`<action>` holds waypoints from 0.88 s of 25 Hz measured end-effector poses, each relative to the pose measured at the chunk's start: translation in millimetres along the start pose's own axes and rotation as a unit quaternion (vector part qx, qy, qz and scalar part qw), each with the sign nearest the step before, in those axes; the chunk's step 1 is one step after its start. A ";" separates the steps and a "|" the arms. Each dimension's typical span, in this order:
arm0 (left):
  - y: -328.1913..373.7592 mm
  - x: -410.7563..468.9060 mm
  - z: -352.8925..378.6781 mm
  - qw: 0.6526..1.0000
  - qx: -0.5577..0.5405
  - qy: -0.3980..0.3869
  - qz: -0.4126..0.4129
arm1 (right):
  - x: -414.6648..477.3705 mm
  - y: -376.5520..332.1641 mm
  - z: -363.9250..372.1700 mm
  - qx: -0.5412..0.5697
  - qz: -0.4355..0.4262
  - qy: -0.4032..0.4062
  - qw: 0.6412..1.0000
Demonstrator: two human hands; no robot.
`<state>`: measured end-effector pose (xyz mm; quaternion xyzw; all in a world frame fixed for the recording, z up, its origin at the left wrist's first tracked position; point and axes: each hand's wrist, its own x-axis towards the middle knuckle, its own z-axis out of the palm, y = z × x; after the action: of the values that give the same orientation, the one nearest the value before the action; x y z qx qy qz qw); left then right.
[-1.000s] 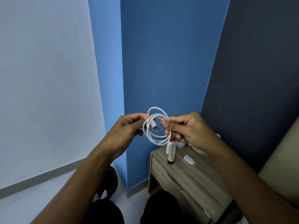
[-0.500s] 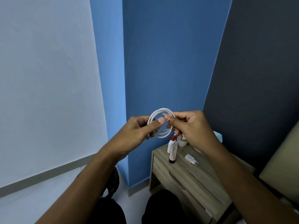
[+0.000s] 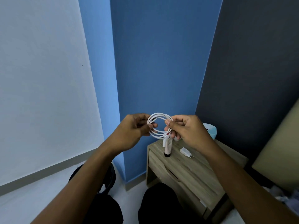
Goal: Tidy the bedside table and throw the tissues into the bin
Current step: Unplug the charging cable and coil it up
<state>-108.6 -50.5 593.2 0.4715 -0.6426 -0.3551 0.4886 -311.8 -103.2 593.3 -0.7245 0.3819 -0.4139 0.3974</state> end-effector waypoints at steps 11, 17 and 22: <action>-75.0 39.7 100.1 0.995 0.086 0.000 -0.044 | -23.5 99.6 -48.1 -0.021 0.115 0.095 0.989; -162.1 78.3 190.9 0.967 0.215 -0.122 -0.062 | -56.2 221.3 -71.8 -0.017 0.271 0.130 0.953; -217.0 105.7 240.3 0.933 0.269 -0.213 -0.105 | -64.0 306.6 -78.5 -0.079 0.323 0.138 0.933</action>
<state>-292.0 -218.1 360.3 0.5631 -0.7500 -0.3105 0.1549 -474.9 -187.4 327.6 -0.5263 0.6782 -0.3276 0.3946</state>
